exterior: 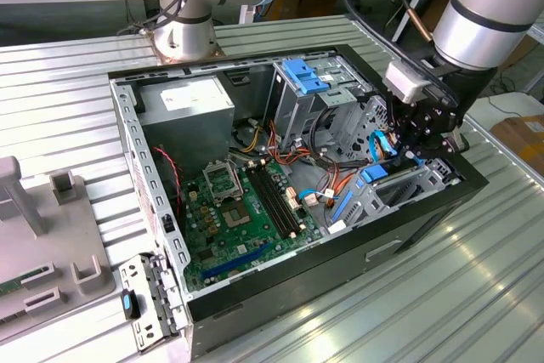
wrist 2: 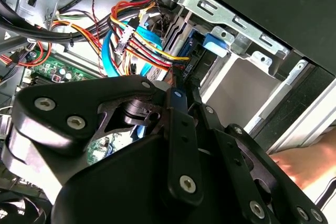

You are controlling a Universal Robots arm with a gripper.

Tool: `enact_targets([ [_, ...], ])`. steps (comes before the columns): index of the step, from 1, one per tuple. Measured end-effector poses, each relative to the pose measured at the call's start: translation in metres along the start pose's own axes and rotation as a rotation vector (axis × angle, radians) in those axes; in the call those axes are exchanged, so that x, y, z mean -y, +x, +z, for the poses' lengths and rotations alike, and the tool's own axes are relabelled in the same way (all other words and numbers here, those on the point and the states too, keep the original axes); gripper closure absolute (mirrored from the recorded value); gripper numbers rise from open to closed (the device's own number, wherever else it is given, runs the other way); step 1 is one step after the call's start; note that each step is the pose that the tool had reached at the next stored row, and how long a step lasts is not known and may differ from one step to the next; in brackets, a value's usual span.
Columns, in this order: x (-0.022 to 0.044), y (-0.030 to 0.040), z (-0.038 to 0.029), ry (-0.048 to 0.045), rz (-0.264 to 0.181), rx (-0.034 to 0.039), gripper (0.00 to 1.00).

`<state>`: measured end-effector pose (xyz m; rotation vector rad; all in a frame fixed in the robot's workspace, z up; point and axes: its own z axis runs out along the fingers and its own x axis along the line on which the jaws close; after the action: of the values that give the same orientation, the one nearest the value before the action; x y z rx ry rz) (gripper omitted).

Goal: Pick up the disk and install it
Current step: 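Insert the first disk wire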

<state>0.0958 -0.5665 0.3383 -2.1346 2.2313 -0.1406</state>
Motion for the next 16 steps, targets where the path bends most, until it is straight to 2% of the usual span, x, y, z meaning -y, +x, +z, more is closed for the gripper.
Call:
enact_targets([
  [1,0.0,0.0,0.0001,0.0,0.0,0.0002,0.81],
  [2,0.0,0.0,0.0001,0.0,0.0,0.0,0.75],
  [3,0.0001,0.0,-0.0007,0.0,0.0,0.0005,0.75],
  [10,0.0021,0.0006,-0.0215,-0.0001,0.0,0.0023,0.75],
  [12,0.0032,0.0008,-0.0318,-0.0003,0.001,0.0058,0.75],
  [16,0.0034,0.0009,-0.0336,-0.0003,0.001,0.007,0.75],
])
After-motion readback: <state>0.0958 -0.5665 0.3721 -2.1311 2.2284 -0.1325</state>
